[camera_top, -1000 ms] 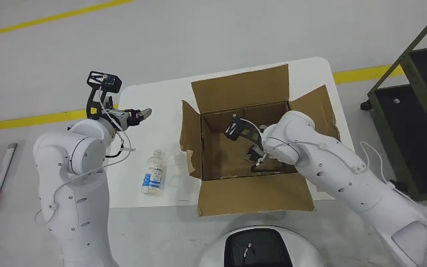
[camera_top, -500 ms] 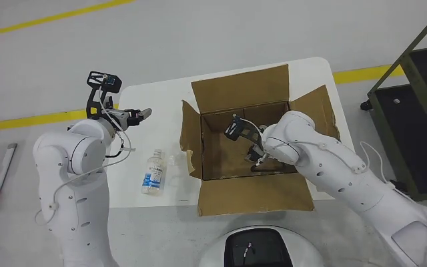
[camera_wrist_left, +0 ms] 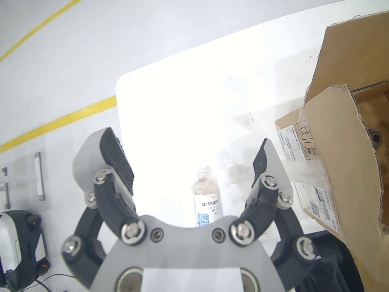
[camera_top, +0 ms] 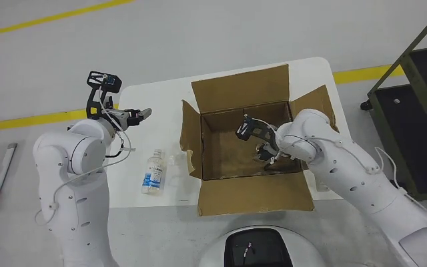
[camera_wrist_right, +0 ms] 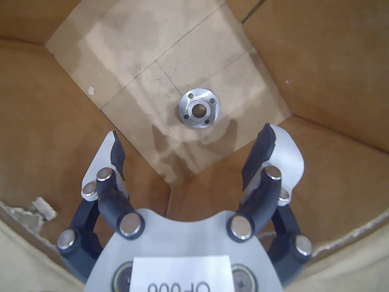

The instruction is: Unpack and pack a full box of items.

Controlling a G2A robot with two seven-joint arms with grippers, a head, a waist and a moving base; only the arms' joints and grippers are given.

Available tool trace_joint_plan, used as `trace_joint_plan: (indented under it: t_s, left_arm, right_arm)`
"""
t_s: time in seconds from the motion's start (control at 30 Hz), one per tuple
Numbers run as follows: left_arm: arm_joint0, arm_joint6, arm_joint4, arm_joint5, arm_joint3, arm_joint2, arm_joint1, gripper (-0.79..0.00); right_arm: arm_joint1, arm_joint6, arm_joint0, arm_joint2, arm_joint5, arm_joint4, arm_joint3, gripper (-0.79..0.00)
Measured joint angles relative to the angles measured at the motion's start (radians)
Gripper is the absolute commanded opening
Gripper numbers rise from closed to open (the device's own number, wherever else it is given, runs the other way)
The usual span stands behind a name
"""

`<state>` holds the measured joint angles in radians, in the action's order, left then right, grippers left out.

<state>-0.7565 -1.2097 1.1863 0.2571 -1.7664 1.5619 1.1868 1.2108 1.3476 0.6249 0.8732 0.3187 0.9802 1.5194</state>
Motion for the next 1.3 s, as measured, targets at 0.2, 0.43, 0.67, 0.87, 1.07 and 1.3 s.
trace_joint_plan:
  t_s: [0.2, 0.43, 0.67, 0.87, 1.07, 1.3]
  left_arm:
    - [0.0, 0.0, 0.0, 0.0, 0.0, 0.0, 0.0, 0.0]
    - [0.0, 0.0, 0.0, 0.0, 0.0, 0.0, 0.0, 0.0]
    - [0.0, 0.0, 0.0, 0.0, 0.0, 0.0, 0.0, 0.0]
    - [0.0, 0.0, 0.0, 0.0, 0.0, 0.0, 0.0, 0.0]
    - [0.0, 0.0, 0.0, 0.0, 0.0, 0.0, 0.0, 0.0]
    - [0.0, 0.0, 0.0, 0.0, 0.0, 0.0, 0.0, 0.0]
  right_arm:
    - [-0.008, -0.021, -0.002, 0.019, 0.076, 0.0, -0.017, -0.44]
    - [-0.001, -0.032, -0.04, -0.007, 0.132, -0.022, -0.097, -0.425]
    - [0.016, -0.052, -0.082, -0.052, 0.168, -0.057, -0.165, -0.431]
    - [0.024, -0.06, -0.103, -0.076, 0.192, -0.081, -0.189, -0.443]
    - [0.029, -0.07, -0.115, -0.094, 0.203, -0.081, -0.226, -0.446]
    - [0.04, -0.079, -0.134, -0.132, 0.2, -0.041, -0.25, -0.434]
